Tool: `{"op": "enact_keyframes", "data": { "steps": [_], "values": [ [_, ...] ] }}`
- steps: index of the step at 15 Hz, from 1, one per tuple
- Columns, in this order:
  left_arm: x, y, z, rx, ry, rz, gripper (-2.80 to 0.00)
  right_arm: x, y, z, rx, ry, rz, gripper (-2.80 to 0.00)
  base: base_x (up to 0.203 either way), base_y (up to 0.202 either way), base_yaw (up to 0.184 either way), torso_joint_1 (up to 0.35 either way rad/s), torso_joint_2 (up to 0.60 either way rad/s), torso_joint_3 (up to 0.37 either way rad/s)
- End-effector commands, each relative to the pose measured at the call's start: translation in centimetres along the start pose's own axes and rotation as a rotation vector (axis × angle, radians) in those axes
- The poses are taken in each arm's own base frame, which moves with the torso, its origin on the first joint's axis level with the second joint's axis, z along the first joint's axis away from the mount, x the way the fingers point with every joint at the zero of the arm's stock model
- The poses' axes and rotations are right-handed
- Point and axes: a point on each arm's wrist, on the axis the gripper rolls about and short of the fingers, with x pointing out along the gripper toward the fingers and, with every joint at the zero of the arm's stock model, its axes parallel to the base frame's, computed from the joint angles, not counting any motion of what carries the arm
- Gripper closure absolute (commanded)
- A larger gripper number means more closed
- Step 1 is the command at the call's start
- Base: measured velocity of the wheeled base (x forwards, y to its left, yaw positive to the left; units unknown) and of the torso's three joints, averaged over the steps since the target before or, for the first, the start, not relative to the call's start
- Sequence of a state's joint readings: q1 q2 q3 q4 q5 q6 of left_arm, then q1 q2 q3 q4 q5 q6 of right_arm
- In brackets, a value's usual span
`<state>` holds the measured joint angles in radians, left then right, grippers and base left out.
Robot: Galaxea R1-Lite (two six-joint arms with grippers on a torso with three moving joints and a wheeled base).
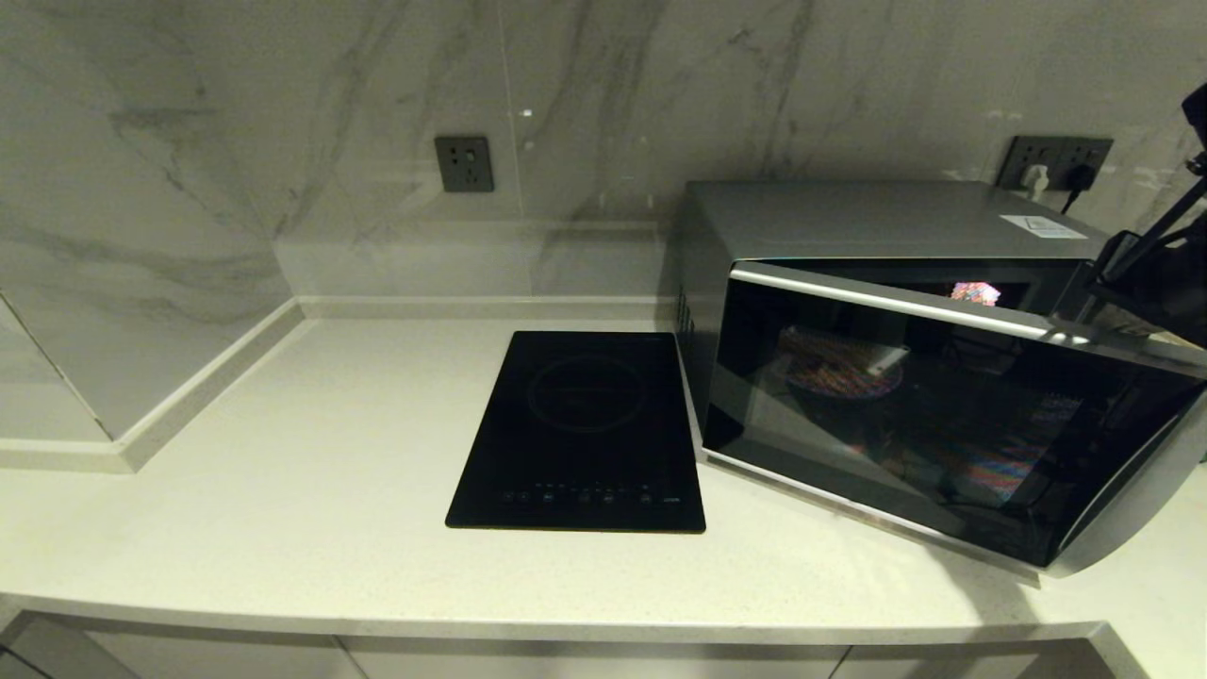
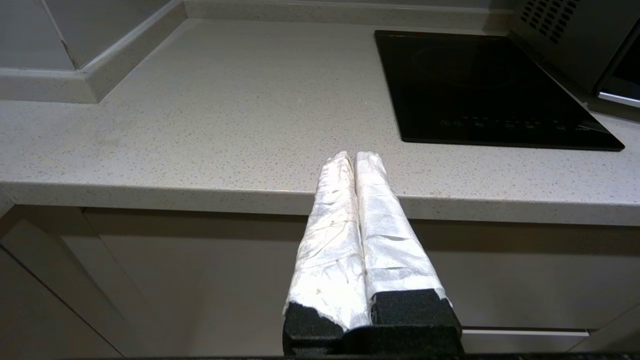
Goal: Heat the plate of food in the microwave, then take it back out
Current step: Open the microwave oven
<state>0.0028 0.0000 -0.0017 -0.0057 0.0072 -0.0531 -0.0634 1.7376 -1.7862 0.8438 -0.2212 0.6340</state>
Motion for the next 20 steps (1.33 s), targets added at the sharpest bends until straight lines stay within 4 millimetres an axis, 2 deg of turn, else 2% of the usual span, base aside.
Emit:
{"op": "enact_keyframes", "data": {
  "steps": [1,3,10,16,20],
  "values": [
    [0.0,0.0,0.0,-0.001,0.000,0.001,0.00,-1.4,-0.5,-0.3,-0.030,0.005,0.033,0.00,0.000,0.000,0.000,0.000,0.00,0.000],
    [0.0,0.0,0.0,-0.001,0.000,0.001,0.00,-2.6,-1.0,-0.9,-0.088,0.025,0.078,0.00,0.000,0.000,0.000,0.000,0.00,0.000],
    [0.0,0.0,0.0,-0.001,0.000,0.001,0.00,-5.9,-2.6,-4.8,-0.314,0.122,0.197,0.00,0.000,0.000,0.000,0.000,0.00,0.000],
    [0.0,0.0,0.0,-0.001,0.000,0.001,0.00,-10.1,-3.7,-8.5,-0.550,0.166,0.435,0.00,0.000,0.000,0.000,0.000,0.00,0.000],
    [0.0,0.0,0.0,-0.001,0.000,0.001,0.00,-11.8,-4.0,-10.2,-0.638,0.196,0.555,0.00,0.000,0.000,0.000,0.000,0.00,0.000]
  ]
}}
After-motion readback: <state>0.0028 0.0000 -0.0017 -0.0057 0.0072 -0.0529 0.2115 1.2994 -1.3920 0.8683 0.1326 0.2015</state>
